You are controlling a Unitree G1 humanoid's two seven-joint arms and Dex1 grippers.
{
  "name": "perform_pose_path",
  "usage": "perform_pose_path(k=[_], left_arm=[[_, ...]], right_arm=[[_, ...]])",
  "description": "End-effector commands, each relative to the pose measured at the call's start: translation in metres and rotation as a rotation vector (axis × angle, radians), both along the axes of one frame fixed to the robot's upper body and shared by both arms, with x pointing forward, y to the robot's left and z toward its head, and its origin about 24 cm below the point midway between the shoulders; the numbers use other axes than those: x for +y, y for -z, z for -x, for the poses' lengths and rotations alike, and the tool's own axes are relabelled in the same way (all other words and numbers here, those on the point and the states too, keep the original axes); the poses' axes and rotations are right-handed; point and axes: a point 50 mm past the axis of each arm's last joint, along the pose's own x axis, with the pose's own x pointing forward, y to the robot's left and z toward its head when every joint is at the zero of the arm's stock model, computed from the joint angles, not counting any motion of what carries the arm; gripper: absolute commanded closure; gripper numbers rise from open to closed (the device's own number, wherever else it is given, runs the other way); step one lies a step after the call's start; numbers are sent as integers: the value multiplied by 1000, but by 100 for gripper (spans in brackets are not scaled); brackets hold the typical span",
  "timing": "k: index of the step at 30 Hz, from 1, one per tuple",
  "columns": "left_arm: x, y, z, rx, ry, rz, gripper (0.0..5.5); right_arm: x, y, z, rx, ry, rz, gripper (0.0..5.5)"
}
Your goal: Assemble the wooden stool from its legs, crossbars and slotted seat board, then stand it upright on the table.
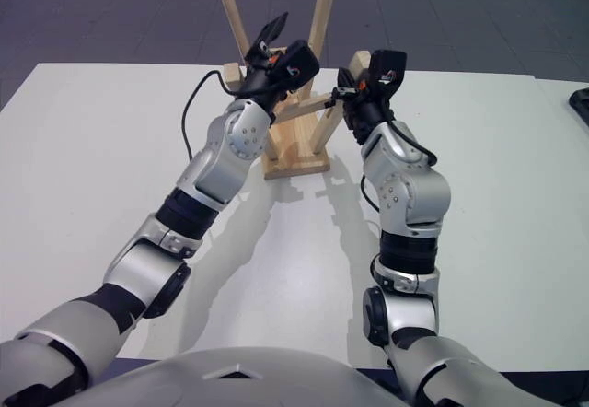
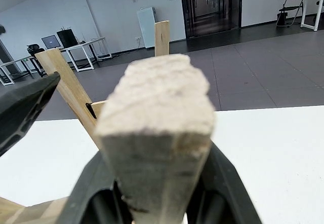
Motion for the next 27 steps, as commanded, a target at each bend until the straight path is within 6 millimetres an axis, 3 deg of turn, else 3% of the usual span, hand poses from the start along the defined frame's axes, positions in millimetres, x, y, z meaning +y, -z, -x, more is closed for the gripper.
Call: perform_pose_path(k=[1,7,9,12,13,15,17,21,25,27], left_arm=[[-5,-9,6,-42,9,21,386],[-5,-14,9,-93,-8,52,490],[-5,8,7,33,-12,-2,533],[-3,70,11,435,27,-145,550],[0,83,13,511,34,-185,550],[6,88,9,540,13,-207,550],[10,81,1,507,-19,-186,550],[15,25,-16,219,-97,10,550],[14,-25,-8,-70,-78,167,550],[10,-33,-2,-128,-53,198,550]], right_arm=[[-7,40,4,189,32,17,449],[-7,40,4,190,39,11,449],[-7,41,5,191,43,9,449],[-7,41,5,193,42,9,449],[-7,41,5,194,40,10,449],[-7,41,4,192,38,11,449],[-7,40,4,191,38,10,449],[-8,41,2,192,40,11,449],[-8,41,1,189,46,11,449],[-8,41,1,187,48,8,449]])
